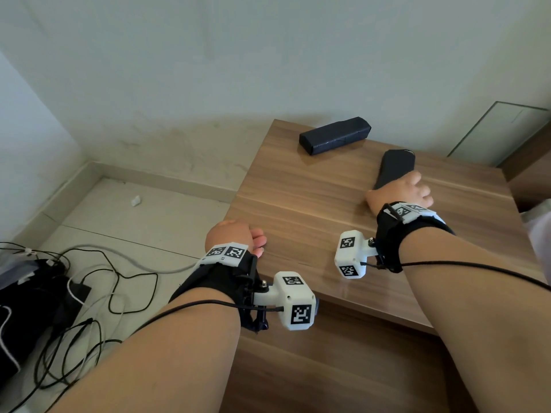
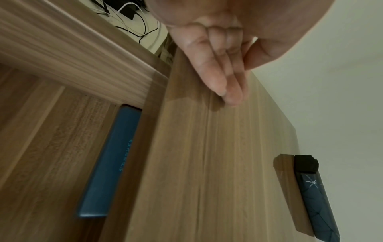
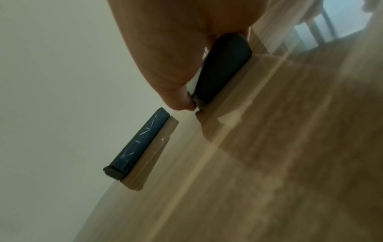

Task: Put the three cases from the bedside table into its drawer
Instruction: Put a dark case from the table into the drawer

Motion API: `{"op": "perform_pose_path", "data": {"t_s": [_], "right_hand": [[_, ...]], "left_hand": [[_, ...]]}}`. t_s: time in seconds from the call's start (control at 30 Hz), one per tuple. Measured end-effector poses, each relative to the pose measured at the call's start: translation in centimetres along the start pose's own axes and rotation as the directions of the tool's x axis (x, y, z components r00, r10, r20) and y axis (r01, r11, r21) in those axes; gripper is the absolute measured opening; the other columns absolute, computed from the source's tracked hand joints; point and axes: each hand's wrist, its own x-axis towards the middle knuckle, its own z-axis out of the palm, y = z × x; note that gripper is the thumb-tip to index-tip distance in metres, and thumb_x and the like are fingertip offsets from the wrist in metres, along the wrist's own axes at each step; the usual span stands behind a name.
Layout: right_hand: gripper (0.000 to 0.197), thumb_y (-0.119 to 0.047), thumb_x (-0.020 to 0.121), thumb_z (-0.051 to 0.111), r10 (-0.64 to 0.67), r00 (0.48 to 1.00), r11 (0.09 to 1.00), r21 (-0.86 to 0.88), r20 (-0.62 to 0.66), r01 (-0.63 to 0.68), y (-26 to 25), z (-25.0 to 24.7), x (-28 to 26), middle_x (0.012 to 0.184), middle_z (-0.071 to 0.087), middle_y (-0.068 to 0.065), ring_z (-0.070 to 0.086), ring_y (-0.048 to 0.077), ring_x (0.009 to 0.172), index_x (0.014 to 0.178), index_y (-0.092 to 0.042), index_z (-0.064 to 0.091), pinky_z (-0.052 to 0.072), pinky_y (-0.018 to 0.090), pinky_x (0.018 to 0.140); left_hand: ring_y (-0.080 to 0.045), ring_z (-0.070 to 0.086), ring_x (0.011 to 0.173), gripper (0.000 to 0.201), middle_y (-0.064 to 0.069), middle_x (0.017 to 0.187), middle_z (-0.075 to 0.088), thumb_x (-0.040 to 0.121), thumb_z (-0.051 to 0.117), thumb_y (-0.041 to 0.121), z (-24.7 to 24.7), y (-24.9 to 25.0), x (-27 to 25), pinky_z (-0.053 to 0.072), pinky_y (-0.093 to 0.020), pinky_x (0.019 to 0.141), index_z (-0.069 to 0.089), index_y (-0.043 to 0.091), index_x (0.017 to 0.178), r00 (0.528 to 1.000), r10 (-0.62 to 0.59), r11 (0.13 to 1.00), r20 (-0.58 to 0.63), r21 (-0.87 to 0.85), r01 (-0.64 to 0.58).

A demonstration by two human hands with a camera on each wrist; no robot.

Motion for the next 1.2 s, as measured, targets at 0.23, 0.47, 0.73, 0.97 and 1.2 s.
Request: {"op": "perform_pose_path", "data": {"t_s": [0.23, 0.47, 0.73, 0.97, 1.2], "right_hand": [[0.066, -0.027, 0.077, 0.065, -0.008, 0.991, 0.997, -0.078, 0.134, 0.018, 1.9, -1.9, -2.8, 0.135, 0.046, 0.015, 0.042, 0.035, 0.127, 0.133, -0.005, 0.037, 0.035, 0.042, 0.105], [0.067, -0.028, 0.07, 0.068, -0.349, 0.892, 0.935, 0.038, 0.288, 0.353, 4.3, -3.3, -8.3, 0.126, 0.052, 0.01, 0.048, 0.033, 0.117, 0.131, -0.014, 0.043, 0.042, 0.039, 0.094], [0.081, -0.021, 0.067, 0.07, -0.604, 0.679, 0.789, 0.195, 0.419, 0.582, 7.3, -5.6, -14.8, 0.131, 0.052, 0.007, 0.051, 0.028, 0.117, 0.141, -0.024, 0.038, 0.045, 0.036, 0.1], [0.087, -0.021, 0.062, 0.07, -0.635, 0.478, 0.685, 0.155, 0.606, 0.712, 10.2, -5.3, -19.6, 0.137, 0.05, 0.0, 0.047, 0.023, 0.125, 0.142, -0.03, 0.038, 0.044, 0.034, 0.104], [0.084, -0.015, 0.069, 0.071, -0.561, 0.421, 0.667, 0.087, 0.712, 0.74, 12.1, -3.7, -21.1, 0.139, 0.043, 0.0, 0.039, 0.024, 0.126, 0.143, -0.03, 0.034, 0.045, 0.039, 0.102]], "left_hand": [[-0.015, 0.062, 0.069, 0.039, -0.006, 0.077, 0.061, 0.093, 0.04, 0.01, -0.3, -1.0, -1.1, 0.051, -0.023, 0.061, 0.043, 0.007, 0.132, 0.997, 0.074, 0.996, 0.003, -0.059, -0.073], [-0.012, 0.051, 0.065, 0.009, -0.003, 0.074, 0.053, 0.092, 0.046, 0.012, -1.0, -2.5, -5.8, 0.042, -0.022, 0.062, 0.053, 0.013, 0.086, 0.983, 0.155, 0.985, 0.103, -0.089, -0.146], [-0.012, 0.054, 0.074, 0.011, 0.001, 0.082, 0.056, 0.092, 0.048, 0.024, -3.4, -5.2, -8.7, 0.047, -0.027, 0.071, 0.055, 0.017, 0.086, 0.982, 0.099, 0.995, 0.161, -0.05, -0.092], [-0.024, 0.063, 0.09, 0.019, -0.009, 0.101, 0.064, 0.088, 0.054, 0.024, -7.0, -8.3, -10.3, 0.052, -0.033, 0.066, 0.055, 0.014, 0.104, 0.99, -0.029, 0.996, 0.135, -0.082, 0.041], [-0.023, 0.057, 0.074, 0.015, -0.01, 0.079, 0.052, 0.089, 0.052, 0.019, -7.6, -11.2, -9.8, 0.054, -0.039, 0.074, 0.048, 0.011, 0.102, 0.99, -0.136, 0.973, 0.038, 0.191, 0.126]]}}
